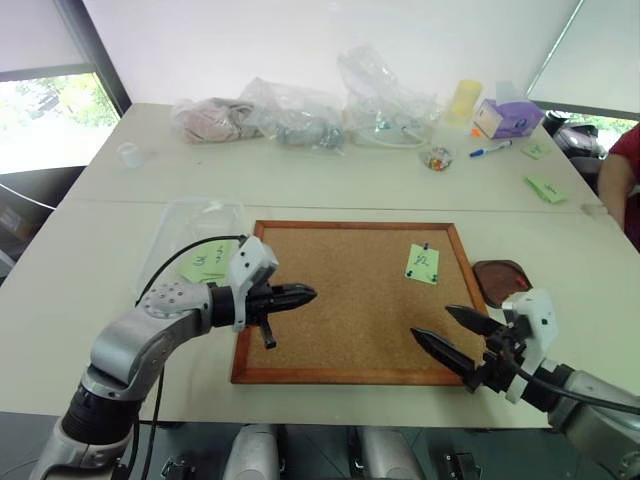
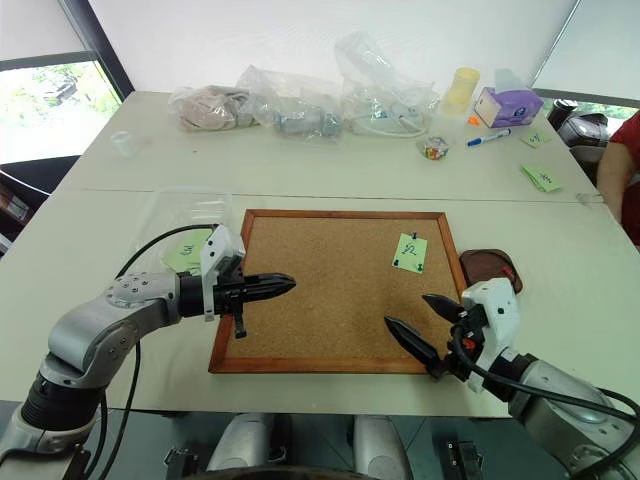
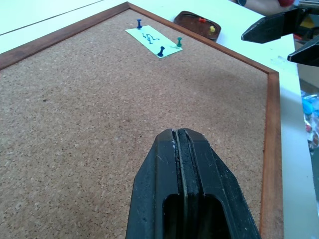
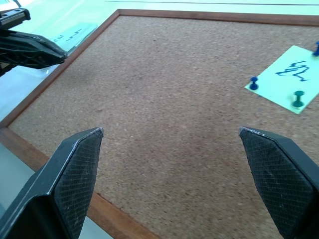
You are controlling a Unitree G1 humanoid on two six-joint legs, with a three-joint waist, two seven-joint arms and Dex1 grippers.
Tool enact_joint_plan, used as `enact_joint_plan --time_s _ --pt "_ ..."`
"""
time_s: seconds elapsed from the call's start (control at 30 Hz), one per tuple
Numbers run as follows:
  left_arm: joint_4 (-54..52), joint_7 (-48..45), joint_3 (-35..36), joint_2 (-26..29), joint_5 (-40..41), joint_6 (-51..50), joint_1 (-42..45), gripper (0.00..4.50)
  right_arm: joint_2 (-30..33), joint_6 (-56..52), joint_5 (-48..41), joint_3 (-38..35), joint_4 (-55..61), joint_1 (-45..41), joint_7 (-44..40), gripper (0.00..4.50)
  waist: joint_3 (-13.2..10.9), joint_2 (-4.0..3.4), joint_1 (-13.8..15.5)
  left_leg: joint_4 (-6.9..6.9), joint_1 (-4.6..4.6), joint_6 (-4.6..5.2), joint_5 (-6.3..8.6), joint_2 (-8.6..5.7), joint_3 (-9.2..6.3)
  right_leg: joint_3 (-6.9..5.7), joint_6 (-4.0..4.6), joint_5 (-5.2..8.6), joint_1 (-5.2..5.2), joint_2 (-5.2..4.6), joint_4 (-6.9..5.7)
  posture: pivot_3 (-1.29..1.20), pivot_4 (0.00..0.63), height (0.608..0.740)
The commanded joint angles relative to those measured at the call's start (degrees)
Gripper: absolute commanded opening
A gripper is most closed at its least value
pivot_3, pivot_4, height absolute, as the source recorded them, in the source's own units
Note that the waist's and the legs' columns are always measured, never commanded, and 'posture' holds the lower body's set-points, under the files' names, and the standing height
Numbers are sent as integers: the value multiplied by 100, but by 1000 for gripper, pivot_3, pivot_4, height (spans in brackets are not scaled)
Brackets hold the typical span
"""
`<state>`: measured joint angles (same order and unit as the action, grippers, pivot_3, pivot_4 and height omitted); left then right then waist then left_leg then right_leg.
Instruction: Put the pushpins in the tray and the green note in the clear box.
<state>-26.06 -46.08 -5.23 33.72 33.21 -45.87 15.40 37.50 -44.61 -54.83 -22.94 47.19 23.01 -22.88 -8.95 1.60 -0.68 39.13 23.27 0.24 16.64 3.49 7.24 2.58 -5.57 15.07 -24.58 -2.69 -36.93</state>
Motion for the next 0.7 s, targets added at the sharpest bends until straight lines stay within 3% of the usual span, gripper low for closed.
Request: enact_joint_plan --time_s 0.03,0.7 --pt "-119 0 51 34 -17 171 58 21 -21 124 -24 -12 210 38 29 4500 0 0 1 0 0 0 0 0 0 0 0 0 0 0 0 0 150 737" --pt "237 57 -57 -45 -137 98 675 21 -41 184 22 76 181 1 388 4500 0 0 2 0 0 0 0 -9 0 0 0 0 0 0 0 0 150 737"
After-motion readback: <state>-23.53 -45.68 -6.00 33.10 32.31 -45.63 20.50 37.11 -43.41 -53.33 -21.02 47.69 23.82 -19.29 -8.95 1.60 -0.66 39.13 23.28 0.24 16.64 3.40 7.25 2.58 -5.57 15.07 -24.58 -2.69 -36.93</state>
